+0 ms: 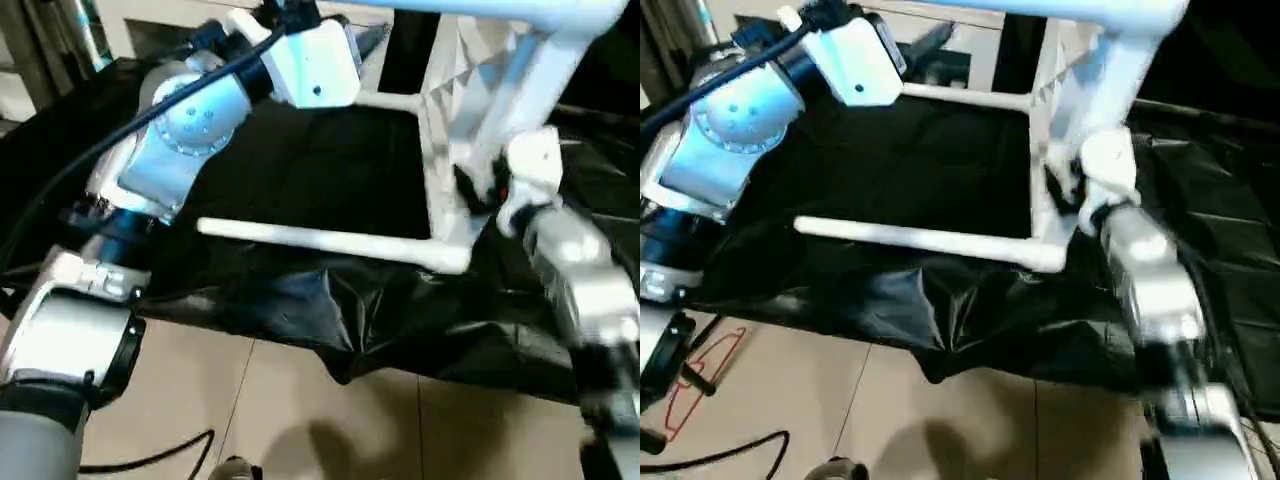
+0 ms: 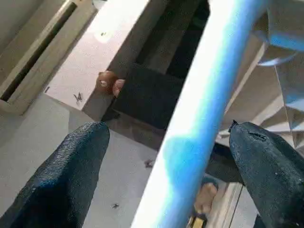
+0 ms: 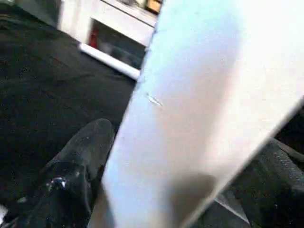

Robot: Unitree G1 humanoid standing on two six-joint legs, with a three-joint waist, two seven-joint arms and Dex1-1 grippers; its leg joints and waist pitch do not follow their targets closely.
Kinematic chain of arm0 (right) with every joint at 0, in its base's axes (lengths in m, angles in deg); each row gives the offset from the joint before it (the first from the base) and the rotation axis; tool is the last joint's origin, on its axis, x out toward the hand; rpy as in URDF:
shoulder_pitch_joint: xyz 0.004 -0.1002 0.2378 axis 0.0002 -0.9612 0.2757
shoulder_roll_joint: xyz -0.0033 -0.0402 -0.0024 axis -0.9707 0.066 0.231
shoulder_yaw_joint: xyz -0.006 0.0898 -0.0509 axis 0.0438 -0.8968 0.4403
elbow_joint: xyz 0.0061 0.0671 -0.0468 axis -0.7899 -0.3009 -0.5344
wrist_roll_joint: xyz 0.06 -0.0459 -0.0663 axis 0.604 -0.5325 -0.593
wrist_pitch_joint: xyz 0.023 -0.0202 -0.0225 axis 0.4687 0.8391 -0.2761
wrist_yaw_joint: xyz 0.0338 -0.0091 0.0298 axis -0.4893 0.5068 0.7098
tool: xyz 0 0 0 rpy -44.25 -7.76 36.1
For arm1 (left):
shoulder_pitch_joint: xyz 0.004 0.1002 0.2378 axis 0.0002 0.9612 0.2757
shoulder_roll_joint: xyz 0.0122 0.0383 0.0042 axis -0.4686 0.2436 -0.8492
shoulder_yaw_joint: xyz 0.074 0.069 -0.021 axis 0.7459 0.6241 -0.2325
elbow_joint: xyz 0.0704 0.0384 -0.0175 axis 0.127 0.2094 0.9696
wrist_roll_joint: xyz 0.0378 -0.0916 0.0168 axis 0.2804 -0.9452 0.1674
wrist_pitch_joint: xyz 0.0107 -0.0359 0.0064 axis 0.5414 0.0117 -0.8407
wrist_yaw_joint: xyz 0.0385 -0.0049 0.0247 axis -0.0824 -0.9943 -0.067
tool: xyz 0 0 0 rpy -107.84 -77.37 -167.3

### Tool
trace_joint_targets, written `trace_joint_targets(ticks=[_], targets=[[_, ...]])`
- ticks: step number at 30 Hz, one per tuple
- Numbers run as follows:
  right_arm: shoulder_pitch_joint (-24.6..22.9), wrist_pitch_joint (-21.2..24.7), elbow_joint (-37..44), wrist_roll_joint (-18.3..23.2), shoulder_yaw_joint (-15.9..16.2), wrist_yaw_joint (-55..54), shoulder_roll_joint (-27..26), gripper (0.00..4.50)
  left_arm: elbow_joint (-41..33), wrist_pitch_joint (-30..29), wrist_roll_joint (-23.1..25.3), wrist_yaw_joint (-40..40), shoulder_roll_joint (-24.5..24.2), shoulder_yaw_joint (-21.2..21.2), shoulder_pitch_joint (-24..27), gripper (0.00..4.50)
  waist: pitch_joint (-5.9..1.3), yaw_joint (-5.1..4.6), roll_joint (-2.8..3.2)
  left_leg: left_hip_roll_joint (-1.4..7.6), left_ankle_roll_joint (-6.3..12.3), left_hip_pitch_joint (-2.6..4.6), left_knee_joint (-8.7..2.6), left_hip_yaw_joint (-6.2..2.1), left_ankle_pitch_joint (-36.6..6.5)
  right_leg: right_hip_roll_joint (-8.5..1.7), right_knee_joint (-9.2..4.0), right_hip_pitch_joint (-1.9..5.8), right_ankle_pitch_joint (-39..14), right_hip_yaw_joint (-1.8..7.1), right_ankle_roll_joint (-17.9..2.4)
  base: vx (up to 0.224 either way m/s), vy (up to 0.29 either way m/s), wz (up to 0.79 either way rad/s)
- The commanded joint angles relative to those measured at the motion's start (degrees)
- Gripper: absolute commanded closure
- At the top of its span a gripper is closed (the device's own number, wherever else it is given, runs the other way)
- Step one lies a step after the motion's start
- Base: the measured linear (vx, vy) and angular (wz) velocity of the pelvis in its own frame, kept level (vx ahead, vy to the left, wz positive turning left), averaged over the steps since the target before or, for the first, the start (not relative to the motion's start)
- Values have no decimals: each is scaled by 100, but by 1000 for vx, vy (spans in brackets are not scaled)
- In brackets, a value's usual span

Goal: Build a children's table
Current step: Flip table

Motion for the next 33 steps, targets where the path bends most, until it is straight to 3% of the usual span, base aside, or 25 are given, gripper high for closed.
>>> trace_joint_targets(ticks=[1, 4, 7, 10, 13, 17, 20, 21, 22, 26, 28, 30, 33], targets=[[-214, -154, 733, 219, -72, 434, 237, 64, 368, 148, 239, 157, -67, 161, -246, 0, -424, 39, 30, 275, -123, 237, -348, -155, -889, -313, -361, 234, 535, 142, -1188, 0, 0, 0], [-380, -194, 1118, 343, -217, 609, 353, 64, 772, 241, 360, 261, -101, 183, -421, 0, -434, 78, 55, 277, -62, 231, -333, -170, -799, -332, -340, 241, 656, 145, -1156, 0, 0, 0], [-516, -156, 1427, 691, -365, 977, 459, 64, 1100, 196, 516, 378, -151, 223, -569, 0, -429, 78, 45, 273, 51, 219, -318, -167, -736, -329, -335, 249, 855, 146, -1218, 0, 0, 0], [-763, -9, 1847, 969, -400, 1495, 720, 64, 1449, 205, 657, 492, -228, 235, -716, 0, -414, 102, 72, 284, 124, 229, -321, -176, -786, -335, -349, 244, 778, 147, -1228, 0, 0, 0], [-891, 16, 1955, 795, -321, 1579, 934, 64, 1624, 316, 652, 590, -254, 205, -785, 0, -409, 125, 108, 302, 92, 243, -333, -190, -911, -348, -358, 234, 670, 144, -1284, 0, 0, 0], [-820, 68, 1876, 652, -345, 1351, 840, 64, 1775, 443, 583, 548, -227, 208, -807, 0, -394, 137, 85, 296, -48, 260, -357, -185, -1134, -347, -397, 201, 246, 139, -1306, 0, 0, 0], [-814, 131, 1994, 793, -341, 1471, 786, 64, 1851, 498, 577, 540, -196, 223, -806, 0, -392, 144, 95, 303, -109, 266, -368, -194, -1260, -370, -409, 194, 59, 144, -1275, 0, 0, 0], [-823, 156, 2054, 853, -331, 1532, 781, 59, 1859, 505, 575, 538, -190, 223, -797, 17, -389, 149, 66, 303, -99, 259, -368, -194, -1244, -374, -410, 198, 37, 143, -1264, 0, 0, 0], [-894, 317, 2292, 1163, -324, 1810, 841, 56, 1911, 519, 545, 492, -191, 216, -773, 28, -388, 157, 47, 298, -45, 255, -365, -191, -1231, -379, -413, 209, 17, 145, -1257, 0, 0, 0], [-1045, 606, 2665, 1705, -315, 2306, 972, 56, 1988, 546, 557, 507, -221, 218, -776, 47, -375, 162, 41, 302, 34, 238, -374, -202, -1191, -385, -422, 221, 21, 144, -1204, 0, 0, 0], [-1253, 1033, 3144, 2237, -186, 2800, 1156, 56, 2124, 526, 526, 418, -222, 205, -804, 69, -380, 186, 47, 312, 100, 257, -364, -205, -1207, -391, -426, 220, 21, 149, -1210, 0, 0, 0], [-1274, 1097, 3201, 2287, -162, 2843, 1172, 56, 2139, 520, 529, 415, -220, 203, -809, 88, -376, 200, 58, 328, 89, 255, -373, -217, -1177, -393, -420, 205, 24, 147, -1206, 0, 0, 0], [-1299, 1227, 3294, 2367, -127, 2932, 1191, 56, 2208, 501, 525, 379, -206, 205, -837, 107, -358, 205, 60, 325, -48, 273, -389, -213, -1403, -399, -459, 169, -376, 146, -1200, 0, 0, 0]])
